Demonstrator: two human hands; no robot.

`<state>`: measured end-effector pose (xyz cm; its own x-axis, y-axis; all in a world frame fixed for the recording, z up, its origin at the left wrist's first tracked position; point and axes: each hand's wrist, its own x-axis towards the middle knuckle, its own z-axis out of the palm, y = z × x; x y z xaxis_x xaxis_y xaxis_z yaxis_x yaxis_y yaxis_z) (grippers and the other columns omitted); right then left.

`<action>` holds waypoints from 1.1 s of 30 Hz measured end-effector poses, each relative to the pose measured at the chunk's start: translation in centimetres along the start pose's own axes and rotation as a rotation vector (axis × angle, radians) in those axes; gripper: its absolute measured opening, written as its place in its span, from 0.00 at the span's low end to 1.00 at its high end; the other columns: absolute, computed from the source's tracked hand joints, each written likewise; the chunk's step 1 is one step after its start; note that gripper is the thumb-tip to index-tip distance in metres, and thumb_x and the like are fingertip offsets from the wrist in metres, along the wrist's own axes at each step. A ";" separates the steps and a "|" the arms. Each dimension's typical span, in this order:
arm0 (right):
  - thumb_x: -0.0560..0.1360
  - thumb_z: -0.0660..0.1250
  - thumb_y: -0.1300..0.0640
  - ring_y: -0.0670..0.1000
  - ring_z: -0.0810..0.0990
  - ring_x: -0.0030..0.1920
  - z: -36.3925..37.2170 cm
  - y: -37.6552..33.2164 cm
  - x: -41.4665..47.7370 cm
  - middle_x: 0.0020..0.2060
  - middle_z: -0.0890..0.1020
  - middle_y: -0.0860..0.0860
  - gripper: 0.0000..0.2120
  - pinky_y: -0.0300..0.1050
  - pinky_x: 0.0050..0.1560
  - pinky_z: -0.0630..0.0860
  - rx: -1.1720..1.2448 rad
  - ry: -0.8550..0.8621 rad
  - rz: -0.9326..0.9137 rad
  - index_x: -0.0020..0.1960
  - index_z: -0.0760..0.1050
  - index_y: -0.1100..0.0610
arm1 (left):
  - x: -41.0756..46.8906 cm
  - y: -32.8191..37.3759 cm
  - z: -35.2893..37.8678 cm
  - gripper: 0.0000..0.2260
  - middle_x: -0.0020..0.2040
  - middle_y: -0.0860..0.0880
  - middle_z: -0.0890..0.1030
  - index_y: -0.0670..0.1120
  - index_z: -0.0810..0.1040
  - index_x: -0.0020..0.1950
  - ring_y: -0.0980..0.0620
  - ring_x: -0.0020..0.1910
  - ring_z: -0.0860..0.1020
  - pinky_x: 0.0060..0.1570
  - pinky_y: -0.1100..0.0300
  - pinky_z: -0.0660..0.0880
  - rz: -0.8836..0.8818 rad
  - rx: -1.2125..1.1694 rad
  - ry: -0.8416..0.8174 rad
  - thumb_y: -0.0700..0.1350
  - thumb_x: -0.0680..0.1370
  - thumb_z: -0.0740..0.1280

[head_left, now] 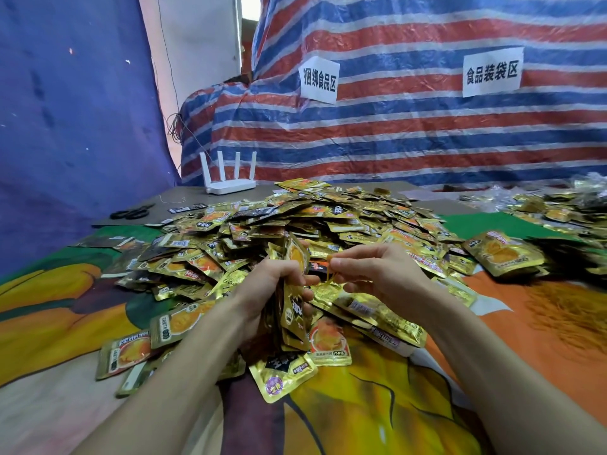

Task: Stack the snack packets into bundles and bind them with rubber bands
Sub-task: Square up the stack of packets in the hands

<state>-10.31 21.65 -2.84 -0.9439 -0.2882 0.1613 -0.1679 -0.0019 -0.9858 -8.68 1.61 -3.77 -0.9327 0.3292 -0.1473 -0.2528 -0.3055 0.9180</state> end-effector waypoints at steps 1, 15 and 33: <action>0.69 0.77 0.60 0.51 0.82 0.36 0.1 0.0 0.0 0.38 0.85 0.58 0.06 0.39 0.36 0.78 -0.016 0.007 0.000 0.45 0.88 0.60 | 0.0 -0.1 0.1 0.25 0.46 0.39 0.79 0.38 0.75 0.60 0.49 0.34 0.73 0.32 0.55 0.73 0.009 0.002 -0.009 0.35 0.62 0.65; 0.78 0.70 0.61 0.49 0.81 0.39 0.6 -0.1 0.1 0.42 0.86 0.55 0.05 0.41 0.36 0.75 -0.104 -0.001 0.020 0.47 0.82 0.62 | 0.0 0.3 -0.2 0.24 0.43 0.42 0.81 0.43 0.84 0.57 0.48 0.36 0.79 0.33 0.55 0.77 0.030 -0.021 -0.059 0.36 0.62 0.66; 0.78 0.71 0.59 0.39 0.79 0.33 1.5 -0.2 -0.2 0.32 0.84 0.47 0.07 0.28 0.35 0.71 -0.116 0.185 -0.220 0.42 0.83 0.54 | -0.9 0.5 0.7 0.28 0.38 0.46 0.76 0.44 0.76 0.64 0.50 0.32 0.72 0.35 0.54 0.72 0.328 0.248 -0.071 0.38 0.63 0.62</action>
<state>-9.68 20.28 -2.70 -0.9151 -0.1137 0.3868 -0.3955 0.0676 -0.9160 -7.78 1.81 -2.89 -0.9313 0.3136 0.1856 0.1326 -0.1826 0.9742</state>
